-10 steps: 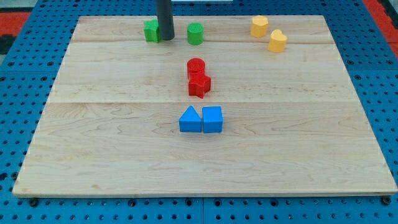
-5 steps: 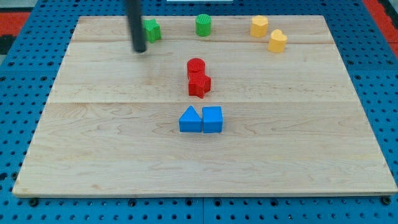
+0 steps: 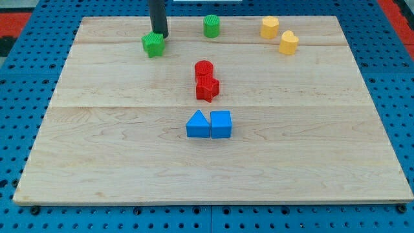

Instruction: Slide green star towards blue triangle

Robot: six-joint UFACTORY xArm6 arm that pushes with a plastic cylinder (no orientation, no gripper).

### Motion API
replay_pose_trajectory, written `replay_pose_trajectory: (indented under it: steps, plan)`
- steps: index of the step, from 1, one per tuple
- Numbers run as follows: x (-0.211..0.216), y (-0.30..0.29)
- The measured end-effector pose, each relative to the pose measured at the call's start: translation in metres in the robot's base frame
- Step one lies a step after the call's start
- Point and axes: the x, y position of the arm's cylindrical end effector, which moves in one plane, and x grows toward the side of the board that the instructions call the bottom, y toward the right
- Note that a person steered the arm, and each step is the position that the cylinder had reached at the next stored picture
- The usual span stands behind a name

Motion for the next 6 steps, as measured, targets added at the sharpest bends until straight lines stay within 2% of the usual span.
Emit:
replay_pose_trajectory:
  steps: [2,3,4,6]
  plan:
    - [0.018,-0.055]
    - [0.047,-0.050]
    - [0.088,-0.040]
    - [0.131,0.042]
